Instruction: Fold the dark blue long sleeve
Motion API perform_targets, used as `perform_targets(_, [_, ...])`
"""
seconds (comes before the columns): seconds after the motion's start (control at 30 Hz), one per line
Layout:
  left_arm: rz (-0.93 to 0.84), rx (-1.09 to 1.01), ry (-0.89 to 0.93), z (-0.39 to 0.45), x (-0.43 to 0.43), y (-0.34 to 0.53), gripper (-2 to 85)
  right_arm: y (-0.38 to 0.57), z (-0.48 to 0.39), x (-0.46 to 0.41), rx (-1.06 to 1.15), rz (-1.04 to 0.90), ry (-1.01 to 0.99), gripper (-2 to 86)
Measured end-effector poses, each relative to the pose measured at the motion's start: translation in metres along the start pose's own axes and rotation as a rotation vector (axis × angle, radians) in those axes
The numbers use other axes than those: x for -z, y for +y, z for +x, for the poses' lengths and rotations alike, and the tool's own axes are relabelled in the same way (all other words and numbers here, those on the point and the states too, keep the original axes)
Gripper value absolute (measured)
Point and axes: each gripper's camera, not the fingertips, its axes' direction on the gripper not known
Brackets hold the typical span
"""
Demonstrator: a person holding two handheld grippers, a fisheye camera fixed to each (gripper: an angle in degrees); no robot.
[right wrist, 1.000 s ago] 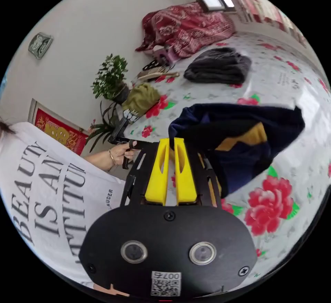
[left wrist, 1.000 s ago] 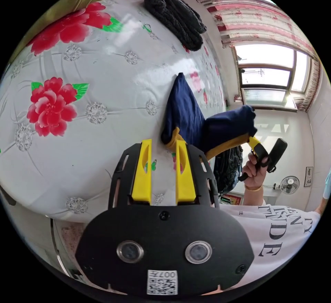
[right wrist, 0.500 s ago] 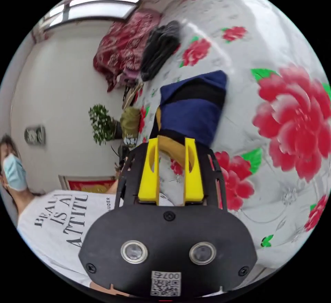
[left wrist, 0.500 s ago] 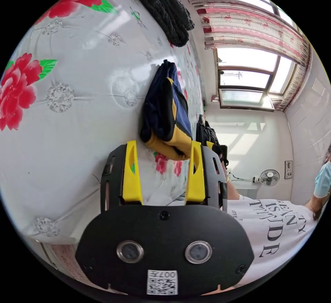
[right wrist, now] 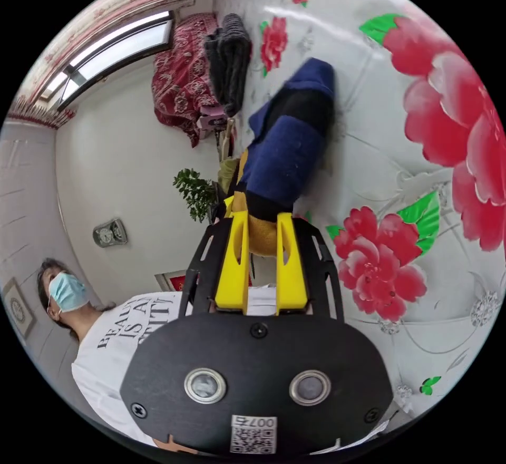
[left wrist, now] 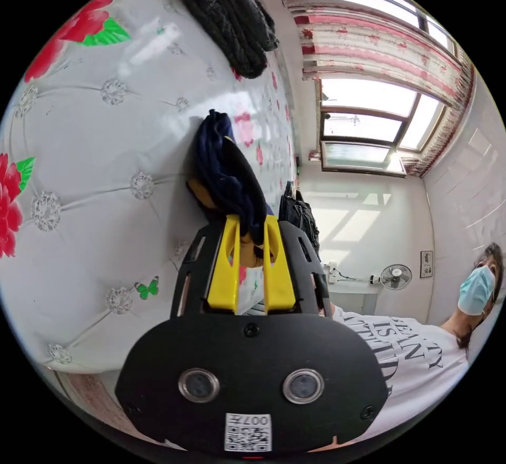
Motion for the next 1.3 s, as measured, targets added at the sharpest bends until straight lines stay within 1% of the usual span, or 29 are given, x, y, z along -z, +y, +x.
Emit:
perform_targets(0.1, [0.008,-0.045,0.034,0.030,0.011,-0.004,6.8,0.001,-0.030,0.022,0.043,-0.008,-0.058,4.1])
perform_targets(0.27, [0.068,-0.144,0.037,0.074,0.031,-0.039,6.7,-0.026,-0.084,0.029,0.110,-0.026,-0.060,3.0])
perform_targets(0.4, [0.154,-0.237,0.045,0.097,0.077,-0.075,6.6,-0.073,-0.158,-0.009,0.251,-0.042,-0.044,2.5])
perform_targets(0.47, [0.248,-0.298,0.042,0.110,0.130,-0.089,6.6,-0.092,-0.198,-0.045,0.344,-0.064,-0.043,2.5])
perform_targets(0.53, [0.329,-0.339,0.020,0.116,0.178,-0.087,6.6,-0.109,-0.250,-0.112,0.479,-0.114,-0.048,2.6])
perform_targets(0.57, [0.387,-0.353,-0.015,0.117,0.211,-0.081,6.7,-0.112,-0.261,-0.131,0.510,-0.128,-0.050,2.6])
perform_targets(0.6, [0.416,-0.361,-0.038,0.117,0.228,-0.077,6.7,-0.115,-0.280,-0.174,0.569,-0.160,-0.052,2.7])
perform_targets(0.63, [0.464,-0.367,-0.097,0.115,0.259,-0.069,6.8,-0.116,-0.294,-0.221,0.617,-0.195,-0.050,2.9])
perform_targets(0.67, [0.516,-0.345,-0.166,0.108,0.289,-0.059,6.9,-0.116,-0.299,-0.245,0.635,-0.213,-0.049,3.0])
perform_targets(0.73, [0.567,-0.316,-0.286,0.089,0.325,-0.045,7.2,-0.111,-0.300,-0.352,0.680,-0.272,-0.028,3.4])
perform_targets(0.77, [0.569,-0.249,-0.378,0.065,0.344,-0.038,7.4,-0.109,-0.295,-0.380,0.678,-0.282,-0.018,3.6])
perform_targets(0.8, [0.574,-0.185,-0.419,0.048,0.353,-0.033,7.3,-0.104,-0.276,-0.439,0.668,-0.316,0.023,3.9])
perform_targets(0.83, [0.593,-0.066,-0.500,0.012,0.365,-0.020,7.3,-0.100,-0.246,-0.501,0.638,-0.397,0.097,4.1])
perform_targets(0.87, [0.613,0.080,-0.582,-0.026,0.371,-0.002,7.1,-0.097,-0.228,-0.529,0.612,-0.450,0.136,4.1])
perform_targets(0.9, [0.616,0.193,-0.655,-0.058,0.368,0.020,6.7,-0.088,-0.188,-0.576,0.568,-0.565,0.189,4.2])
perform_targets(0.93, [0.610,0.222,-0.683,-0.069,0.364,0.031,6.3,-0.075,-0.148,-0.602,0.525,-0.640,0.221,4.2])
perform_targets(1.0, [0.609,0.243,-0.744,-0.088,0.342,0.061,5.9,-0.053,-0.099,-0.611,0.496,-0.708,0.291,4.3])
perform_targets(1.07, [0.565,0.201,-0.862,-0.090,0.294,0.087,5.7,-0.033,-0.063,-0.596,0.533,-0.744,0.424,4.2])
perform_targets(1.1, [0.543,0.180,-0.887,-0.088,0.278,0.089,5.6,-0.019,-0.044,-0.575,0.579,-0.751,0.551,4.1])
perform_targets(1.13, [0.475,0.125,-0.925,-0.083,0.243,0.089,5.5,-0.006,-0.028,-0.551,0.626,-0.751,0.695,3.9])
perform_targets(1.17, [0.393,0.043,-0.943,-0.077,0.203,0.084,5.2,0.002,-0.021,-0.538,0.647,-0.750,0.771,3.8])
perform_targets(1.2, [0.338,-0.013,-0.944,-0.073,0.180,0.079,5.0,0.017,-0.007,-0.513,0.673,-0.747,0.929,3.5])
perform_targets(1.23, [0.206,-0.139,-0.945,-0.063,0.131,0.066,3.7,0.032,0.005,-0.489,0.683,-0.747,1.065,3.1])
perform_targets(1.27, [0.066,-0.283,-0.938,-0.053,0.077,0.054,2.5,0.040,0.010,-0.478,0.687,-0.743,1.127,2.9])
perform_targets(1.3, [-0.069,-0.414,-0.930,-0.046,0.022,0.045,1.2,0.056,0.019,-0.460,0.686,-0.728,1.231,2.7])
